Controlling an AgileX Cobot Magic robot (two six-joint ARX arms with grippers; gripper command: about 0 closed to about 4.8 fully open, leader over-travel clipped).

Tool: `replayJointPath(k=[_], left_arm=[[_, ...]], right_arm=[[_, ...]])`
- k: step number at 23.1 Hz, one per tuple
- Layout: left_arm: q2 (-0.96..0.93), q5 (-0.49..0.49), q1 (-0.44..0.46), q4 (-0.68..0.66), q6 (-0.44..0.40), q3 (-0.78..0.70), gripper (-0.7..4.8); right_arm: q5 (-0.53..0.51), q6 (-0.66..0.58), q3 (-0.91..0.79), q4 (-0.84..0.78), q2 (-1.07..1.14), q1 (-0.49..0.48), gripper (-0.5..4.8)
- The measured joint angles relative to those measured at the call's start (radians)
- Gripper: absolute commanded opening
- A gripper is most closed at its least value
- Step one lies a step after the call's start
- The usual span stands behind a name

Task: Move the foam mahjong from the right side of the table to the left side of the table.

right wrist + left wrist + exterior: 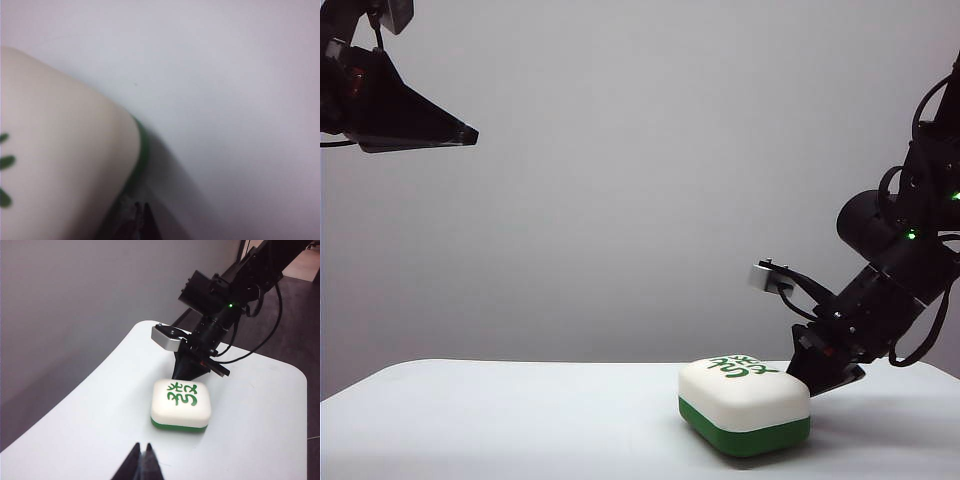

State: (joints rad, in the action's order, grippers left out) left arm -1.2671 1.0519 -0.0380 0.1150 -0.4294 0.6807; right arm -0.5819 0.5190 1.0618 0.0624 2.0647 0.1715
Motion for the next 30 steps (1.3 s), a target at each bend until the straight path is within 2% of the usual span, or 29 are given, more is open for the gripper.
replayJointPath(k=[11,14,18,24,30], left_arm=[[0.0,0.0,0.0,-0.006,0.016,0.0,-0.06],[0.0,0.0,0.0,-0.007,0.019,0.0,-0.06],[0.0,0.0,0.0,-0.007,0.019,0.0,-0.06],[0.0,0.0,0.0,-0.008,0.019,0.0,-0.06],[0.0,0.0,0.0,-0.029,0.019,0.0,-0.06]], right_arm=[[-0.018,-0.003,0.0,0.193,-0.073,0.004,-0.05],[-0.078,-0.004,-0.001,0.248,-0.073,0.038,-0.05],[-0.082,-0.013,-0.002,0.221,-0.073,0.091,-0.05],[-0.068,-0.107,0.0,0.076,-0.064,0.114,-0.05],[-0.064,-0.142,0.0,0.049,-0.052,0.16,-0.05]])
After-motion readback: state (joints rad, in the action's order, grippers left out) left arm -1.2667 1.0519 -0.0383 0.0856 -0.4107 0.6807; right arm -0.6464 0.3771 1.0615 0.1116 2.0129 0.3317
